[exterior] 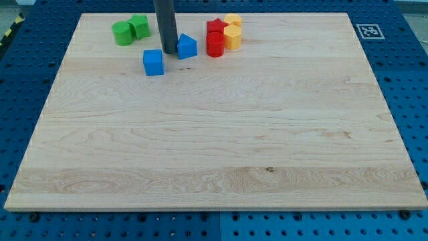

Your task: Place the blue cube diagonal to the blue triangle

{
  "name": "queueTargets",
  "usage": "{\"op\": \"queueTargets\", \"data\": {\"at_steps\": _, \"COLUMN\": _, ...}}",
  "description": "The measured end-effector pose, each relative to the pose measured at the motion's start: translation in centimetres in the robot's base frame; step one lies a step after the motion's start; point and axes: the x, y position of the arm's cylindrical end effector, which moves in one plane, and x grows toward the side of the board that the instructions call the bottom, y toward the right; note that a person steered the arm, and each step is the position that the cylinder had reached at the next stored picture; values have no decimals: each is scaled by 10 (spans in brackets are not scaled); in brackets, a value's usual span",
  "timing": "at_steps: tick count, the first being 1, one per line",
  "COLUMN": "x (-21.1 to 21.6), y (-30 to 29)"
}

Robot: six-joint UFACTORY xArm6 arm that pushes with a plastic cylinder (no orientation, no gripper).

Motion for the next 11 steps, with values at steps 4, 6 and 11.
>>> {"op": "queueTargets", "data": {"at_steps": 4, "x": -10, "y": 10}}
{"op": "queueTargets", "data": {"at_steps": 6, "x": -16, "y": -13}}
{"op": "queueTargets", "data": {"at_steps": 11, "x": 14, "y": -28}}
